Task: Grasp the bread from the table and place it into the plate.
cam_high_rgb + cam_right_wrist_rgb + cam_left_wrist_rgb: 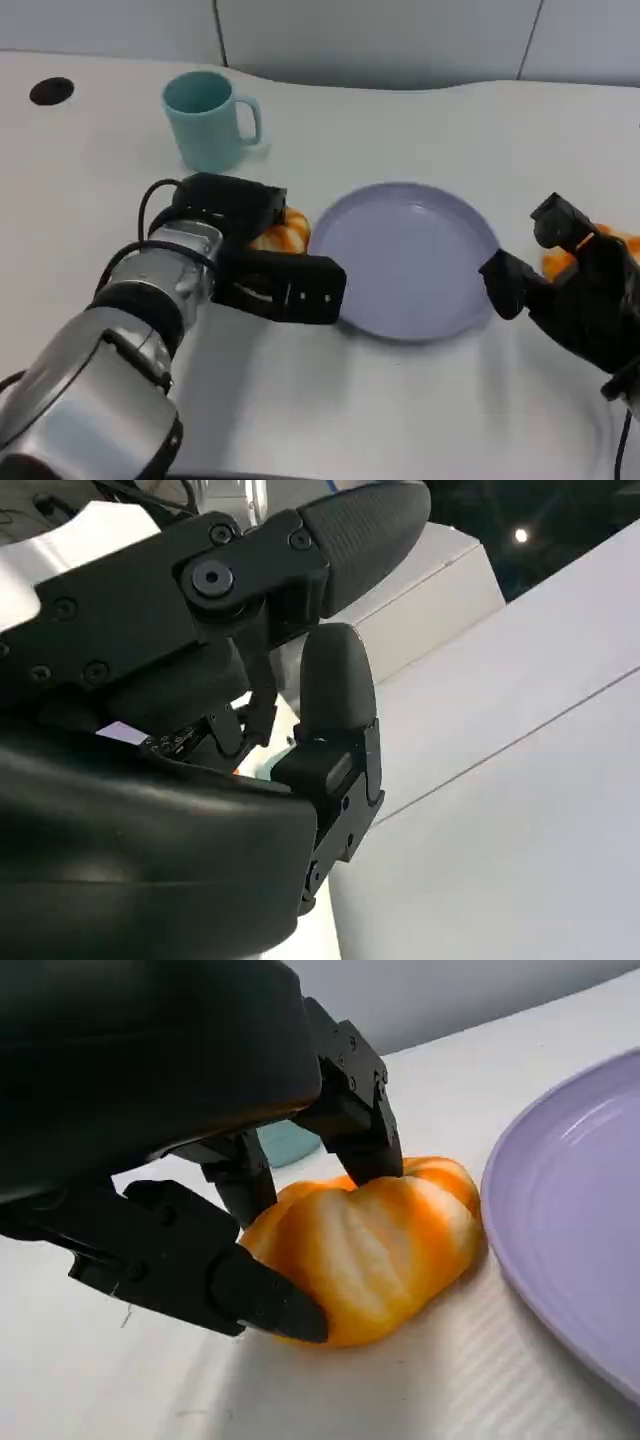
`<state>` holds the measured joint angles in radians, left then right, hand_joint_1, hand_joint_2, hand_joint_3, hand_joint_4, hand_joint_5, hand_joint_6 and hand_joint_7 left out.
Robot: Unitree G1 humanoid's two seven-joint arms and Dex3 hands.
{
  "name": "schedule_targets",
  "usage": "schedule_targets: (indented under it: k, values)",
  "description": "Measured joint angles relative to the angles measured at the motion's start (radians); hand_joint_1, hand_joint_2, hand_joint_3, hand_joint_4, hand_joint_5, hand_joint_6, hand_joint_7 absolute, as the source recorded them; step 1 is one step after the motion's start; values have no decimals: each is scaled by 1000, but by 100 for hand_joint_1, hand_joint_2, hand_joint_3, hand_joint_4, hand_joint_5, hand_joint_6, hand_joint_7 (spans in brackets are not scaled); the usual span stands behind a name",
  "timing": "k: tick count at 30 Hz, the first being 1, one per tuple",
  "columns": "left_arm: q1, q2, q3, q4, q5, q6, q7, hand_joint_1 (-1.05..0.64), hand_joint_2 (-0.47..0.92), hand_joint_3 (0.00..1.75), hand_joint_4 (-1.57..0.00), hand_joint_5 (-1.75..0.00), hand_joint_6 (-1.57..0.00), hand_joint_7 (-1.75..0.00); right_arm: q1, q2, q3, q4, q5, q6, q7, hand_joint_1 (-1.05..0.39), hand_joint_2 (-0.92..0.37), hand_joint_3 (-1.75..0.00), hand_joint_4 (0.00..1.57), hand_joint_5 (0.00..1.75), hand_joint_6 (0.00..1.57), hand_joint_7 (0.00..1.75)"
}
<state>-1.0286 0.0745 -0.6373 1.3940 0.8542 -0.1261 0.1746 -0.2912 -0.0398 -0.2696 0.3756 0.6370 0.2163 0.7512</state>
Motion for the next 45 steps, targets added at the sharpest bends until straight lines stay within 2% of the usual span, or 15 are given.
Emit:
schedule_targets:
  k: [3,7,11,12,14,15,17,18,19,20,23,26,31,37,45]
  values:
    - [0,0,-23,0,11,3,4,-13,87,0,-77,-112,-111,-18,0,0,0,0,1,0,0,-33,-88,0,84,175,60,175]
    - [-1,0,-42,0,30,3,4,-11,86,0,-70,-135,-120,-12,0,0,0,0,3,1,1,-34,-87,0,85,175,61,175]
    - [-1,-1,-47,0,31,5,4,-7,89,1,-70,-125,-122,-15,1,0,0,0,3,1,1,-35,-88,0,85,175,60,175]
    - [-1,-1,-47,0,30,5,3,-8,89,0,-72,-111,-119,-14,1,0,0,0,2,0,2,-35,-88,0,85,175,60,175]
    - [-1,-1,-46,0,30,5,1,-8,88,0,-71,-120,-115,-28,1,0,0,0,2,0,2,-34,-88,0,85,175,60,175]
    - [-1,-1,-44,0,29,4,1,-7,88,0,-69,-121,-106,-43,1,0,0,0,2,0,2,-34,-88,0,85,175,60,175]
    - [-1,-1,-39,0,28,3,1,-8,87,0,-70,-119,-99,-53,2,0,0,0,2,0,2,-34,-88,0,85,175,59,175]
    - [-1,-1,-35,0,27,2,1,-7,87,0,-66,-128,-94,-63,2,0,0,0,2,0,2,-34,-88,0,85,175,59,175]
    - [-2,0,-31,0,26,2,0,-6,90,0,-64,-150,-85,-93,2,0,0,-1,2,0,2,-34,-88,0,85,175,59,175]
    - [-2,0,-27,0,24,0,-1,-6,91,0,-63,-161,-75,-116,2,0,0,-1,3,1,2,-34,-88,0,85,175,60,175]
    - [-3,5,-16,0,7,-9,0,-5,92,1,-61,-173,-60,-149,3,0,0,-2,4,3,2,-34,-88,0,85,175,60,175]
    - [-5,12,10,0,-13,-21,0,0,91,0,-66,-174,-52,-168,3,0,0,-2,4,3,2,-34,-88,0,85,175,60,175]
    - [-24,40,44,0,-46,-53,17,2,91,1,-72,-175,-47,-174,3,-1,-1,-2,5,3,2,-33,-88,0,84,175,59,175]
    - [-60,77,84,-2,-72,-87,24,0,91,1,-68,-175,-43,-175,4,-2,0,-2,5,3,1,-34,-88,0,84,175,59,175]
    - [-101,107,111,-11,-90,-158,55,-5,86,0,-72,-175,-49,-175,4,-5,0,-2,4,3,1,-34,-88,0,85,175,60,175]
